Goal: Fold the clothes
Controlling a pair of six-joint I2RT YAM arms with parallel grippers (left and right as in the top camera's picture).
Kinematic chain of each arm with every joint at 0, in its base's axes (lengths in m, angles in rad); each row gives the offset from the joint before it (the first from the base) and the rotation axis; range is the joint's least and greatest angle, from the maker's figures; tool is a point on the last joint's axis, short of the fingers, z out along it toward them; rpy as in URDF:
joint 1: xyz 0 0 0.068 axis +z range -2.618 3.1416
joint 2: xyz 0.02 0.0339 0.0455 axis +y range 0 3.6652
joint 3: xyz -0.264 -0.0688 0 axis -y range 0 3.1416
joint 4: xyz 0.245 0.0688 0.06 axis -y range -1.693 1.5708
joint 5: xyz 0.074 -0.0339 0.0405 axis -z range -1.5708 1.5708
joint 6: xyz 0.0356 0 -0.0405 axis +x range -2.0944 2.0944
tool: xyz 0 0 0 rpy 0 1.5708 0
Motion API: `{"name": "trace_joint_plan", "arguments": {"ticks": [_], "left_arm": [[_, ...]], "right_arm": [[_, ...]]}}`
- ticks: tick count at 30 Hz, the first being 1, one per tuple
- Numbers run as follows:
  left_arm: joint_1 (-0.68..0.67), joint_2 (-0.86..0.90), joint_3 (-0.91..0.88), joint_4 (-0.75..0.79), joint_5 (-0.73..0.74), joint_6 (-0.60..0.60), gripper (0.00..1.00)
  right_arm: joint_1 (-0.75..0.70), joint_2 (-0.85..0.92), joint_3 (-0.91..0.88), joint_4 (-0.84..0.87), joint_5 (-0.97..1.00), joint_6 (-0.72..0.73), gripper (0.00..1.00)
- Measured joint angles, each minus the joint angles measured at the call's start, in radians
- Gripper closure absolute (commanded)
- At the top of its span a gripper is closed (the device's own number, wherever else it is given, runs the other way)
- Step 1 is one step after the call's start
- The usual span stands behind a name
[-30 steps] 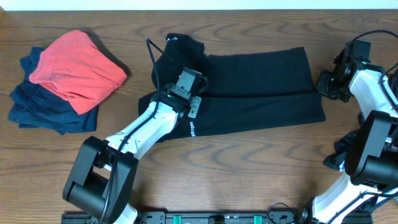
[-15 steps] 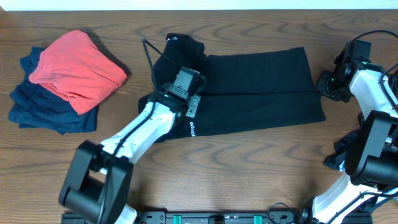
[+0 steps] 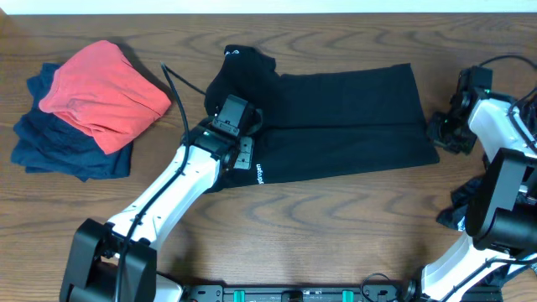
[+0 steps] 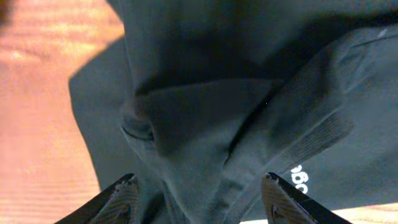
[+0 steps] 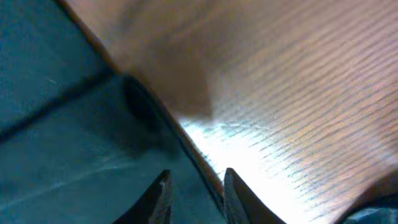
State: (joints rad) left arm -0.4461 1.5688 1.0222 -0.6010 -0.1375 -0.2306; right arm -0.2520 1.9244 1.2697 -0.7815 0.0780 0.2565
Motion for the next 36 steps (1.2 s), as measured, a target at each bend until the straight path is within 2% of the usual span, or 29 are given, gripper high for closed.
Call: {"name": "trace_joint_plan", "arguments": {"ticks": [8,15,17,19,25,36], "left_arm": [[0.022,0.000,-0.108,0.066,0.000,-0.044,0.35],[0.090,0.000,-0.159,0.047,0.000,-0.090,0.35],[0.100,0.000,-0.168,0.043,0.000,-0.108,0.35],[0.104,0.000,-0.179,0.044,0.000,-0.118,0.34],[0.104,0.000,-0.216,0.070,0.000,-0.138,0.34],[0.173,-0.002,-0.259,0.079,0.012,-0.140,0.34]], "right_arm": [[0.000,-0.005,-0.087,0.068,-0.008,0.003,0.68],[0.000,-0.018,-0.113,0.095,-0.042,0.006,0.81],[0.000,-0.020,-0.115,0.095,-0.051,0.006,0.87],[0.000,-0.020,-0.117,0.095,-0.063,0.004,0.98],[0.000,-0.023,-0.117,0.072,-0.065,0.011,0.99],[-0.053,-0.026,-0.128,-0.153,0.083,0.106,0.99]]}}
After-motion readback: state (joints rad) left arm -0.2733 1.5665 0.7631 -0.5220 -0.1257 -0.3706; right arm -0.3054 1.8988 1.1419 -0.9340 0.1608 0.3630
